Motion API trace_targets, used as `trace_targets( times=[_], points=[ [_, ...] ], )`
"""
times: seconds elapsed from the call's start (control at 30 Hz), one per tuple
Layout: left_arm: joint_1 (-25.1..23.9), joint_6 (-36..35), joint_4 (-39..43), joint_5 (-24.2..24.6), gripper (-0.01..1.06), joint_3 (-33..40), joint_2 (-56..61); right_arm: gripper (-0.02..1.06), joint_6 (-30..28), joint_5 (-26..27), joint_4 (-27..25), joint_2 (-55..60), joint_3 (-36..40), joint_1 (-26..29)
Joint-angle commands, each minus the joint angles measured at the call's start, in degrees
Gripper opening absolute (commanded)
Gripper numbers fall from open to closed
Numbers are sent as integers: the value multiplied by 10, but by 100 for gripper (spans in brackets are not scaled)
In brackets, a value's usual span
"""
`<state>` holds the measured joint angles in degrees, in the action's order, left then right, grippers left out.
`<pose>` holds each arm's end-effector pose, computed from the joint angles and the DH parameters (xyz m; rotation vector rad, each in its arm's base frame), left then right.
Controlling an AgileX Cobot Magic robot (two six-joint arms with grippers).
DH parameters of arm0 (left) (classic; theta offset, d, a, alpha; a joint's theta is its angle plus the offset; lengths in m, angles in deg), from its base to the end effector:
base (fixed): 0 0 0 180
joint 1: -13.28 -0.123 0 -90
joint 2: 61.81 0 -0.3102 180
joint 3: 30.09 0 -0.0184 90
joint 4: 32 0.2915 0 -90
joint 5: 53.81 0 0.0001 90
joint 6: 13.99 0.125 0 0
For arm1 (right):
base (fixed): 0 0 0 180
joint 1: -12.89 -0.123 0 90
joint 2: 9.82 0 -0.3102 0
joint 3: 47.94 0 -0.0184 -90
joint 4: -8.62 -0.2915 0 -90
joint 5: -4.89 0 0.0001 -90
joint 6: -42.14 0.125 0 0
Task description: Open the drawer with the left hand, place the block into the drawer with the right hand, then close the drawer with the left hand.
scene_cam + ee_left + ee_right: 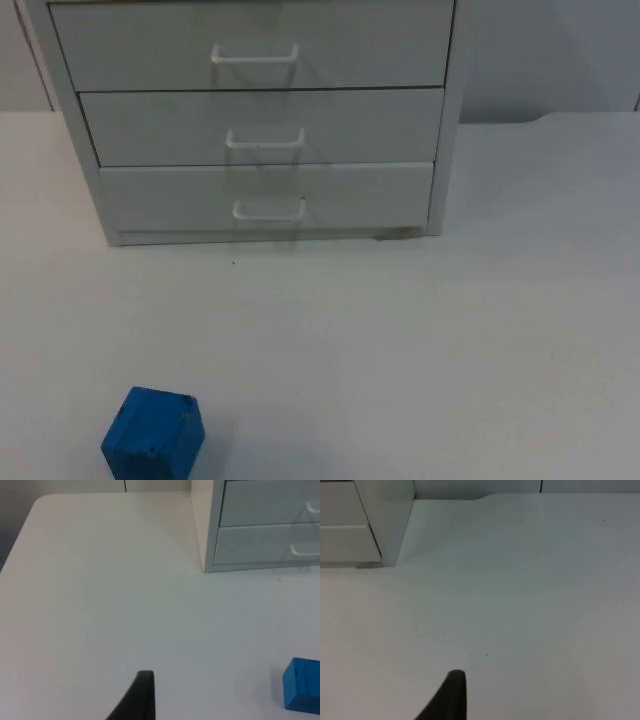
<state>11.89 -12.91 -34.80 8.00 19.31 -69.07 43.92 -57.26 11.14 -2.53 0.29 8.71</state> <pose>0.0356 -0.0045 0.2782 -0.0030 2.0668 -0.0322 0.0330 -0.0025 0.2845 -0.0399 2.0526 0.0119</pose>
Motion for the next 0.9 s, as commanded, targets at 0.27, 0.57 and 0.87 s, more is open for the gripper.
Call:
trace_targets(
  times=[0.27,0.57,0.87],
  points=[
    [2,1,1,-3,105,2,1,104,-24,4,-3,-1,0,4],
    [2,0,-28,-4,105,-20,-72,104,-24,34,2,109,-18,4],
    [2,0,-30,-43,105,-42,-186,104,-24,113,1,252,-58,4]
  ],
)
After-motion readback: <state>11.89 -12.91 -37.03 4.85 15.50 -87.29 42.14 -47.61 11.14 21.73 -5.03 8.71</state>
